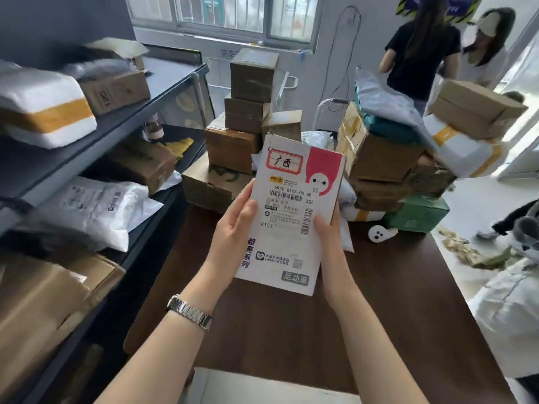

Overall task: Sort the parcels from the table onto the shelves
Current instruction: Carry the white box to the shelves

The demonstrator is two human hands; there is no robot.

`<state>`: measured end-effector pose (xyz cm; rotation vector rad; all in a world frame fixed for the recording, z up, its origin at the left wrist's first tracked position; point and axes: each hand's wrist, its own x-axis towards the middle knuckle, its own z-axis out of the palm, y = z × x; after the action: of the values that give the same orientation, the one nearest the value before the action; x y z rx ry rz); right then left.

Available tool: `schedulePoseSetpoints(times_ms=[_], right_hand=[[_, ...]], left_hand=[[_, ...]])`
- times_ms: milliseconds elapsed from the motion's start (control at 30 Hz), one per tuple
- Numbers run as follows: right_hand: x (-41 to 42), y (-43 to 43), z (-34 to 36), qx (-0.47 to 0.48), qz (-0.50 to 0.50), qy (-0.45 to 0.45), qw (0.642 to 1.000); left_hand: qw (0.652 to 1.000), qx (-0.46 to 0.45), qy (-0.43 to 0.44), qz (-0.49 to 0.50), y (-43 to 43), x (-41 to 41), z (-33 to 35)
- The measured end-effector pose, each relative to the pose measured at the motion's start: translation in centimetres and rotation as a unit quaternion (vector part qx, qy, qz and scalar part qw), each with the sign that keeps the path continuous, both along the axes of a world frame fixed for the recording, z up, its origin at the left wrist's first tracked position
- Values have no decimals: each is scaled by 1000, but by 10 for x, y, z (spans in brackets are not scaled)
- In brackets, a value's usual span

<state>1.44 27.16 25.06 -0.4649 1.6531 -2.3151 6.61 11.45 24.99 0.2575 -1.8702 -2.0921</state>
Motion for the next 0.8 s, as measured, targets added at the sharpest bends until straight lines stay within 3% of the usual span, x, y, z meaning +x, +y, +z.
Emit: schedulePoseSetpoints(times_ms=[267, 433, 800], right_hand=[[31, 3, 36, 26, 192, 84, 978], [97, 16, 53, -12, 286, 73, 955], [339, 74, 85, -28, 512, 10, 859]], left_hand=[[988, -21, -4, 155, 14, 92, 46], [958, -34, -2, 286, 68, 186, 58], [819, 23, 57, 570, 209, 443, 88]])
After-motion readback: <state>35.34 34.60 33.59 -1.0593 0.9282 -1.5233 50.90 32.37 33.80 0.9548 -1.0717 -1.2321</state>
